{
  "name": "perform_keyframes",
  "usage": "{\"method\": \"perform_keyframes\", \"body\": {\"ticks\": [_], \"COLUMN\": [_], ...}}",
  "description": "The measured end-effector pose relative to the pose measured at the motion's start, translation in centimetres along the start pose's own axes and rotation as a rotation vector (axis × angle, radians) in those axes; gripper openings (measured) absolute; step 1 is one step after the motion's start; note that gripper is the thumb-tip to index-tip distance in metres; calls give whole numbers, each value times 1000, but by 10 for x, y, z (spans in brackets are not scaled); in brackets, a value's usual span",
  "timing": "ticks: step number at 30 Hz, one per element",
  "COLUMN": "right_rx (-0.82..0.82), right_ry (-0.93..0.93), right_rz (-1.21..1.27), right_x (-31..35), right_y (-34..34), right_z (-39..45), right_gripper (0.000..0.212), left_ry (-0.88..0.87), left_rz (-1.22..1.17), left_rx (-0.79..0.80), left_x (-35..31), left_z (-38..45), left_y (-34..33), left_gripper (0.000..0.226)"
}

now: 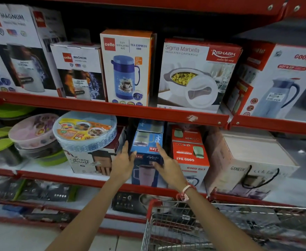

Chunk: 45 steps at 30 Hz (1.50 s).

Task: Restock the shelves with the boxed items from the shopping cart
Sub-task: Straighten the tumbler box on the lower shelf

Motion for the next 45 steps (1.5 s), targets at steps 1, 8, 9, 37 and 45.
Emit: {"method": "perform_keyframes", "body": {"ticks": [1, 8, 9, 37, 45], "right_rx": [-30, -458, -446, -654, -403], "right_ry": [10, -106, -159, 24, 27], "right_rz": [3, -256, -266, -104, -158], "right_x": [-1, -58, -73, -44, -39], "right_y": [6, 71, 74, 186, 219], "right_z": [-3, -41, -47, -14, 60], "right_gripper": [72, 45, 48, 49, 113], "left_ry": [-73, -400, -374, -417, -253], "left_rz": [-5, -121, -115, -406, -60], "left_rx": [-115, 181, 261, -127, -106], "left_x": [-6, -65, -69, -133, -185], "left_z": [-6, -52, -55, -16, 51], "left_y": [4, -50, -64, -13, 18], "left_gripper": [50, 41, 48, 67, 101]}}
Point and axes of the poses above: each hand's wrist, its own z-axis towards the middle knuckle, its own y-axis out of the back of the hand, x = y × z, the point moved 4 cm from there along z, towards the middle knuckle, and after that the axes turned 10 degrees about y, right-handed, at the moved point
